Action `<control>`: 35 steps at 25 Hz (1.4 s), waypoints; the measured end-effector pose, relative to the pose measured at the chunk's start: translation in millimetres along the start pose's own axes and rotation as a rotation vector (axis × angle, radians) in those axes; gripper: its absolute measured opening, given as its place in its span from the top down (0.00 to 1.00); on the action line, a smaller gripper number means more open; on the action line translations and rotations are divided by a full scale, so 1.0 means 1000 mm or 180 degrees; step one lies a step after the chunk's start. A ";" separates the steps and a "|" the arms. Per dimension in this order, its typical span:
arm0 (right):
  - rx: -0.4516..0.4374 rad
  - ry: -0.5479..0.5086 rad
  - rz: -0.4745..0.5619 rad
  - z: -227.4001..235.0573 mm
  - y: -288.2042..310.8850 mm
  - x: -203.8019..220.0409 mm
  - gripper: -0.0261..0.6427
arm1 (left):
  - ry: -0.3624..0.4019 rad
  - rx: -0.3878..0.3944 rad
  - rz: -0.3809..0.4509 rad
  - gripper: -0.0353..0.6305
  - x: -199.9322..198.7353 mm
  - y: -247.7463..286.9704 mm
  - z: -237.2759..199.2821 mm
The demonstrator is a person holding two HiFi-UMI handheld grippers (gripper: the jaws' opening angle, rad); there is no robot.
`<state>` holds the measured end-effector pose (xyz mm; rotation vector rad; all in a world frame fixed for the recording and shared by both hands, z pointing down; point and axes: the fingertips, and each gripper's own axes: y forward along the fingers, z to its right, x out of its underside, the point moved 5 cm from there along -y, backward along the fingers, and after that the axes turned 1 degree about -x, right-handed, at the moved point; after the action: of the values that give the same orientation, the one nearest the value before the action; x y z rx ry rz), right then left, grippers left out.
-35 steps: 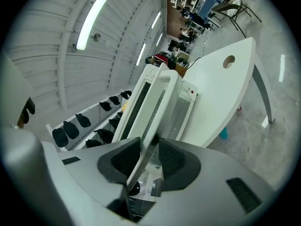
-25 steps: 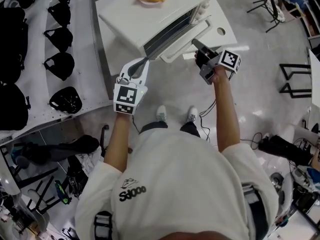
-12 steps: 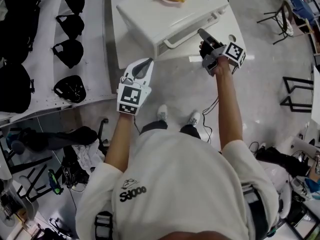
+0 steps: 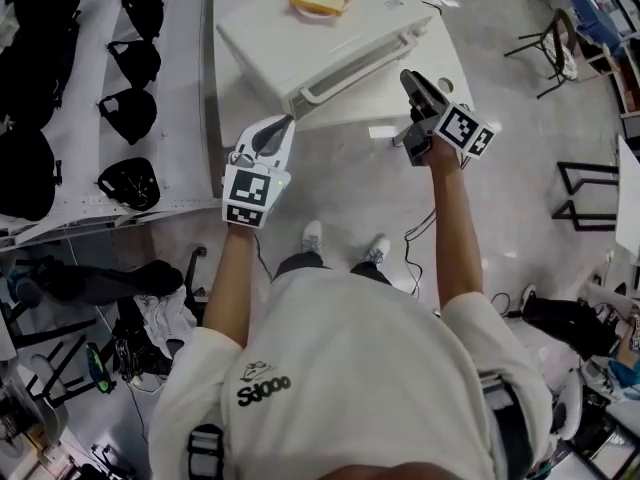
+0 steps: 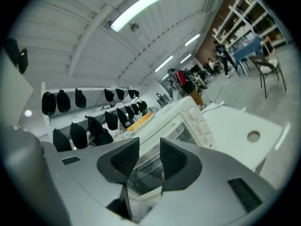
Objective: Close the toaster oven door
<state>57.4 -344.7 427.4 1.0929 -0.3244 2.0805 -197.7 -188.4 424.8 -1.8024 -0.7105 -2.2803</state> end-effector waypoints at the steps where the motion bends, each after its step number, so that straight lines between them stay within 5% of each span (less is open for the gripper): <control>1: 0.0099 -0.0238 0.0013 0.001 -0.013 -0.009 0.78 | 0.0035 0.0012 0.0025 0.92 -0.007 0.005 0.004; 7: 0.0753 -0.1769 0.0013 -0.002 -0.094 -0.062 0.90 | 0.0226 0.0128 0.0293 0.92 -0.066 0.039 0.031; 11: 0.1077 -0.2404 0.0015 -0.010 -0.147 -0.084 0.93 | 0.0362 0.0249 0.0463 0.92 -0.105 0.058 0.055; 18: 0.1278 -0.2861 0.0065 -0.027 -0.221 -0.114 0.94 | 0.0594 0.0482 0.0678 0.92 -0.161 0.075 0.108; 35: 0.0870 -0.3194 0.0217 -0.085 -0.254 -0.135 0.94 | 0.0952 0.0579 0.0902 0.92 -0.227 0.055 0.146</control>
<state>237.2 -193.1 240.3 2.2712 -0.5575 1.4932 13.2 -209.3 248.3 -1.3466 -0.5498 -2.1518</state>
